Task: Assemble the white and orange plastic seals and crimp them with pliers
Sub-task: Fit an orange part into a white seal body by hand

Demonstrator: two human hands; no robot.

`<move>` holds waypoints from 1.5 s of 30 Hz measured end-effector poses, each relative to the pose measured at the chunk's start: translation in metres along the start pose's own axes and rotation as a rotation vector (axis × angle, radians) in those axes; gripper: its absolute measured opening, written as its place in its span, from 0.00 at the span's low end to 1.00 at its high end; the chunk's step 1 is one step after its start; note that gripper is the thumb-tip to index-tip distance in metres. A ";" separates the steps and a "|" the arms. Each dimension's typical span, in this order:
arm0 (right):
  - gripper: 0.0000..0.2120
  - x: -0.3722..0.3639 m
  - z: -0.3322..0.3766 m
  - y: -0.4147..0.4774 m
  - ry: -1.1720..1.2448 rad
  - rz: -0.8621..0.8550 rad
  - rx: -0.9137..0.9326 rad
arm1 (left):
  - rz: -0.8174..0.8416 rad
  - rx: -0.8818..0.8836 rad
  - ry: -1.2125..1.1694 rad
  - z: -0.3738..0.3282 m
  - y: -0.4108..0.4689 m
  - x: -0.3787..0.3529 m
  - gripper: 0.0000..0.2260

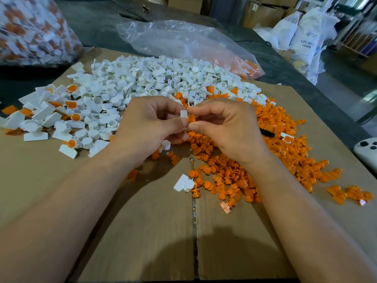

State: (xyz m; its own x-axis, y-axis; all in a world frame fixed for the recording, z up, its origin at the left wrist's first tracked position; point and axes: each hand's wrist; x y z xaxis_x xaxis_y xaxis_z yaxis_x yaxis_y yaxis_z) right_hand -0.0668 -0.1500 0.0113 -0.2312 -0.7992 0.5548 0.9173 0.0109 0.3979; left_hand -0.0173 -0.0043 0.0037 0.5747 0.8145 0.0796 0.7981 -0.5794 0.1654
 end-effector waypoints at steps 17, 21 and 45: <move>0.24 -0.007 -0.009 0.002 -0.120 0.067 -0.045 | -0.103 0.098 -0.136 -0.004 0.003 0.001 0.07; 0.21 -0.005 -0.009 0.001 -0.169 0.120 -0.068 | -0.112 0.111 -0.005 -0.001 0.003 -0.001 0.09; 0.09 -0.004 -0.005 0.002 -0.056 0.090 -0.078 | -0.016 0.055 0.059 0.000 0.000 0.001 0.11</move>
State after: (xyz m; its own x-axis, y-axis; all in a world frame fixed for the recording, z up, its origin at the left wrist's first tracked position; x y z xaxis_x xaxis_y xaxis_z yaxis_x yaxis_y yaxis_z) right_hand -0.0622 -0.1493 0.0065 -0.1623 -0.7625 0.6263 0.9571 0.0327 0.2878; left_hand -0.0168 -0.0040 0.0039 0.5516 0.8230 0.1359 0.8166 -0.5660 0.1134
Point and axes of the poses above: each hand's wrist, its own y-axis towards the middle knuckle, its own x-axis out of the back of the hand, z = x × y, and after that the axes turned 7 degrees about z, right-handed
